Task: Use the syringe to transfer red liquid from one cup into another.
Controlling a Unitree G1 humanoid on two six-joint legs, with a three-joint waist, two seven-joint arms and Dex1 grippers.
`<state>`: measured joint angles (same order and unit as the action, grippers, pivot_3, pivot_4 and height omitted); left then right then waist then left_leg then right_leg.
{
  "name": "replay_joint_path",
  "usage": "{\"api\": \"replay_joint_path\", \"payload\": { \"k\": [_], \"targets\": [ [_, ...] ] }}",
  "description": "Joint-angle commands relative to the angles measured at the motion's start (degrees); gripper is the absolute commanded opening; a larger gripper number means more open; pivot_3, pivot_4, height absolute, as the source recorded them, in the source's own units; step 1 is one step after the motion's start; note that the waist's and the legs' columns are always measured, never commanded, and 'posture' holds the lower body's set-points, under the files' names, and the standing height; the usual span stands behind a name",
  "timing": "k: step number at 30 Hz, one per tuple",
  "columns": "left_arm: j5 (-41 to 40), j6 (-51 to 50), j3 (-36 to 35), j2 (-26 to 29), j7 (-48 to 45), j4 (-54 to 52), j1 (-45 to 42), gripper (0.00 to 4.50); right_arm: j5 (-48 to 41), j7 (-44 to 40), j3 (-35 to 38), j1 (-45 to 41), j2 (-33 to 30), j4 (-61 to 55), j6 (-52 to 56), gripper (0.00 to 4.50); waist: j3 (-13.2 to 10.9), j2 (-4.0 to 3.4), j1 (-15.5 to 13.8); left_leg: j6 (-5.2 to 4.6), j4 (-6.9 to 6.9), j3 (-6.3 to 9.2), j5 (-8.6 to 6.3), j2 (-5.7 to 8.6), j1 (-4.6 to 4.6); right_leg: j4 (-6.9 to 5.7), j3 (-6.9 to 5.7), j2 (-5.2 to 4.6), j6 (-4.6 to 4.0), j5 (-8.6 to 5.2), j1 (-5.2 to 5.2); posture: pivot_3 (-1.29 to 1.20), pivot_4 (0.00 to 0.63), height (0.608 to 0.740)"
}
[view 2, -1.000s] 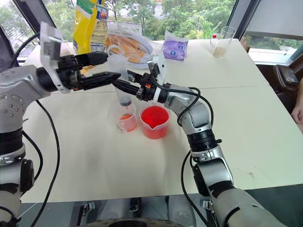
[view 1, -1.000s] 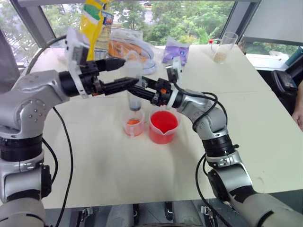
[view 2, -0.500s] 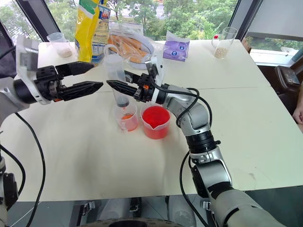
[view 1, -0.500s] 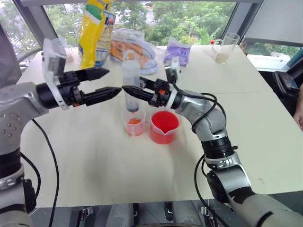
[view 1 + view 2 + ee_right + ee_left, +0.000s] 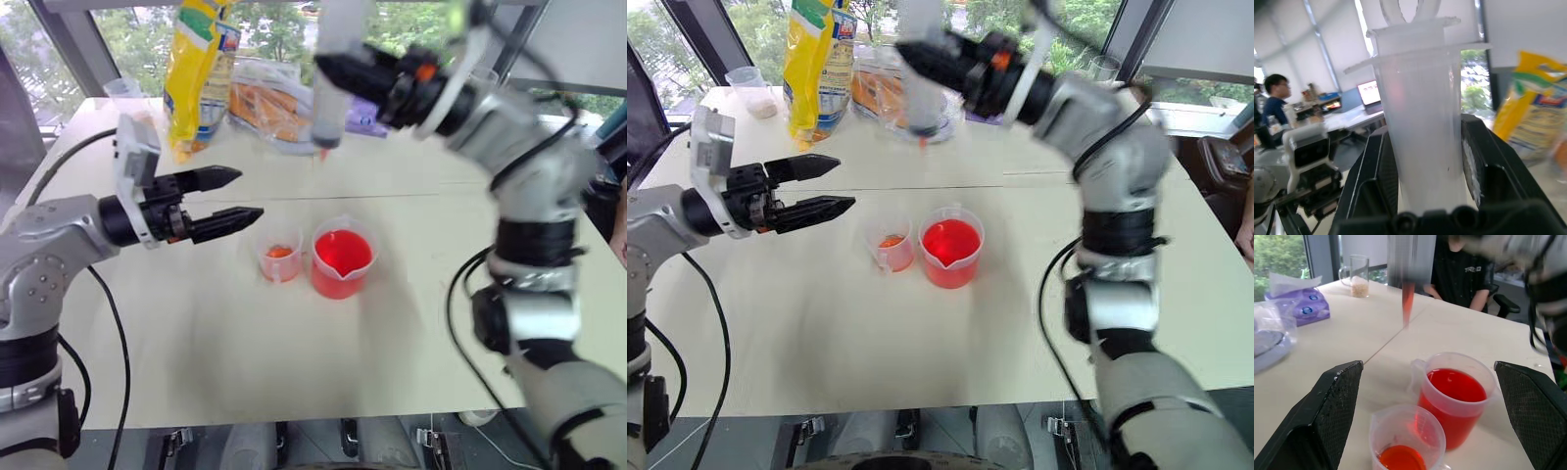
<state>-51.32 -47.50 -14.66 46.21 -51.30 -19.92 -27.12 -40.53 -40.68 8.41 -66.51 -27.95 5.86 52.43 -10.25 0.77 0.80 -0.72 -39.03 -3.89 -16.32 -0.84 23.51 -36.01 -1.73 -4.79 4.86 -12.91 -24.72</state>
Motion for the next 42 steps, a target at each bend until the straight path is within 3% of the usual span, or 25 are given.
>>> {"api": "replay_joint_path", "payload": {
  "k": [1,5,9,15,28,34,38,42],
  "targets": [
    [0.05,2.64,0.87,-0.6,-1.68,-3.14,1.41,4.43,1.98,5.42,1.05,-4.78,-6.94,7.37,14.4,1.41,0.0,0.0,0.09,0.0,0.01,-0.03,0.0,0.0,0.0,0.0,0.01,-0.09,-0.02,-0.01,-0.02,0.0,0.15,0.74],
    [-0.92,3.18,1.09,-1.72,-1.55,-4.06,2.38,4.43,5.8,7.63,-3.52,-6.91,-12.88,12.77,26.17,1.41,-0.01,-0.02,0.18,-0.01,0.09,-0.08,0.0,0.0,0.05,0.0,0.07,-0.21,-0.29,-0.15,-0.12,0.0,0.15,0.74],
    [-1.16,3.51,1.7,-2.38,-1.74,-4.97,2.69,4.43,8.15,8.86,-5.3,-2.74,-14.57,13.88,31.8,1.41,-0.04,-0.07,0.34,-0.02,0.18,-0.16,0.0,0.0,0.09,-0.02,0.12,-0.17,-0.29,-0.15,-0.25,0.0,0.15,0.74],
    [-1.34,3.03,2.19,-2.47,-1.1,-5.63,2.34,4.43,12.61,15.25,-2.72,4.96,-11.92,14.65,36.17,1.41,-0.04,-0.07,0.0,-0.07,0.11,-0.2,-0.02,0.02,0.18,0.0,0.08,0.05,-0.21,-0.11,-0.25,0.0,0.15,0.74],
    [-3.76,1.11,2.06,-1.06,-0.23,-7.06,2.37,4.43,16.02,19.41,-1.49,14.36,-6.72,11.32,37.91,1.41,-0.02,-0.04,0.07,-0.08,0.07,-0.17,-0.02,-0.02,0.19,-0.01,0.08,0.21,0.02,0.0,-0.24,0.0,0.15,0.74],
    [-4.34,0.33,1.73,0.01,-0.43,-7.78,3.28,4.5,15.48,18.45,-1.3,14.83,-6.92,8.32,38.25,4.42,-0.02,-0.04,0.05,-0.08,0.05,-0.17,-0.02,-0.01,0.17,-0.01,0.08,0.21,0.02,0.0,-0.21,0.0,0.15,0.74],
    [-4.59,0.13,1.63,0.86,-0.74,-7.66,3.58,4.5,14.59,15.84,-3.58,14.9,-10.3,3.37,37.04,4.47,-0.04,-0.06,0.02,-0.08,0.04,-0.17,-0.02,-0.02,0.17,-0.01,0.08,0.21,0.02,-0.01,-0.22,0.0,0.15,0.74],
    [-6.55,-0.55,-0.29,2.44,-1.6,-6.93,3.6,4.5,11.59,4.49,-9.44,17.47,-21.61,-9.96,28.7,4.47,-0.07,-0.08,-0.17,-0.09,0.04,-0.13,-0.03,-0.01,0.19,0.01,0.07,0.21,0.04,-0.03,-0.23,0.0,0.15,0.74]
  ]
}}
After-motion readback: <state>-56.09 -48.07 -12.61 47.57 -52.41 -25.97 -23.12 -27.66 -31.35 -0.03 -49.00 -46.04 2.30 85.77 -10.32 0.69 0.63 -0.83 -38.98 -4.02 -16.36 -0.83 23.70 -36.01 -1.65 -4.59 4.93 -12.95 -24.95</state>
